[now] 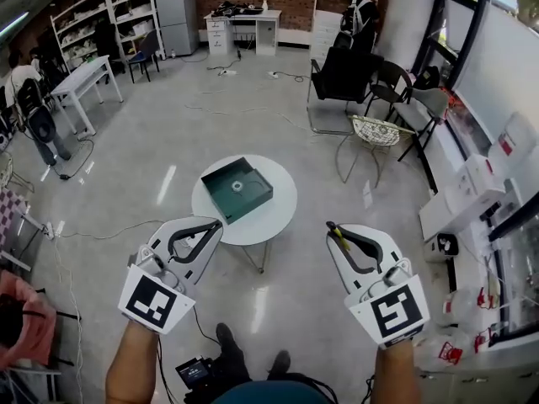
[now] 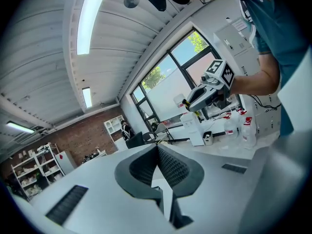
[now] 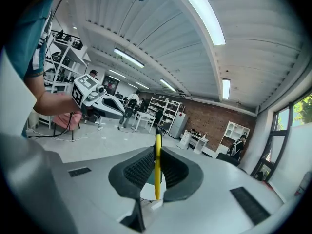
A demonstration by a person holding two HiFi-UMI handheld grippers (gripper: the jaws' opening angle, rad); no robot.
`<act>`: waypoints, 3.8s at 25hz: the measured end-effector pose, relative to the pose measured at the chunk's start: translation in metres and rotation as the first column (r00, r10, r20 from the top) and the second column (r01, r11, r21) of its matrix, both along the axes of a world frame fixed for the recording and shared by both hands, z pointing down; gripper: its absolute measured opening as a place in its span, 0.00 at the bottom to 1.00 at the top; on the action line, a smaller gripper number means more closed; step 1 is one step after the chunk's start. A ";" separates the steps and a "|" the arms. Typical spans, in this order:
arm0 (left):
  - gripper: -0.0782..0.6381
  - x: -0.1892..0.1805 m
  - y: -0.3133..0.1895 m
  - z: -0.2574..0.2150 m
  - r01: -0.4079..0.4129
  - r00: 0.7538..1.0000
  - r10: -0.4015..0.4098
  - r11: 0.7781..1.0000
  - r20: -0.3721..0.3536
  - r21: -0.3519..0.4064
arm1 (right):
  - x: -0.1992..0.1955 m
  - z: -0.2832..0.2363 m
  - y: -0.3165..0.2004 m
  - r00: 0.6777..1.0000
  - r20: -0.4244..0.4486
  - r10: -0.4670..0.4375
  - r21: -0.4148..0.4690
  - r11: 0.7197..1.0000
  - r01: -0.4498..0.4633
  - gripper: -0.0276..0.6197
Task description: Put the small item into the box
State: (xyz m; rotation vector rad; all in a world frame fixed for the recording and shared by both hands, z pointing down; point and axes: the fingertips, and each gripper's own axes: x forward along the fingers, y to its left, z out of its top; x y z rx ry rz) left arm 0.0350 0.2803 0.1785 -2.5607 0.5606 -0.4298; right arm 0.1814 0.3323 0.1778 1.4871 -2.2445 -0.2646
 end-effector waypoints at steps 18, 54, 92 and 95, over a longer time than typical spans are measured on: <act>0.13 -0.097 -0.209 -0.004 -0.089 0.996 0.089 0.996 -0.012 -0.017 | -0.099 -0.008 -0.196 0.995 0.000 0.100 -0.008 0.995 -0.100 0.14; 0.13 -0.067 -0.422 0.030 0.238 0.971 -0.237 0.970 0.032 -0.050 | -0.065 0.012 -0.471 0.968 0.015 -0.252 -0.004 0.968 0.252 0.14; 0.13 -0.011 -0.685 0.155 0.213 0.977 -0.210 0.956 0.034 -0.201 | -0.029 0.158 -0.727 0.962 0.138 -0.237 -0.175 0.950 0.259 0.14; 0.13 -0.018 -0.704 0.171 0.208 0.978 -0.205 0.955 0.037 -0.210 | -0.036 0.178 -0.746 0.963 0.138 -0.233 -0.194 0.947 0.257 0.14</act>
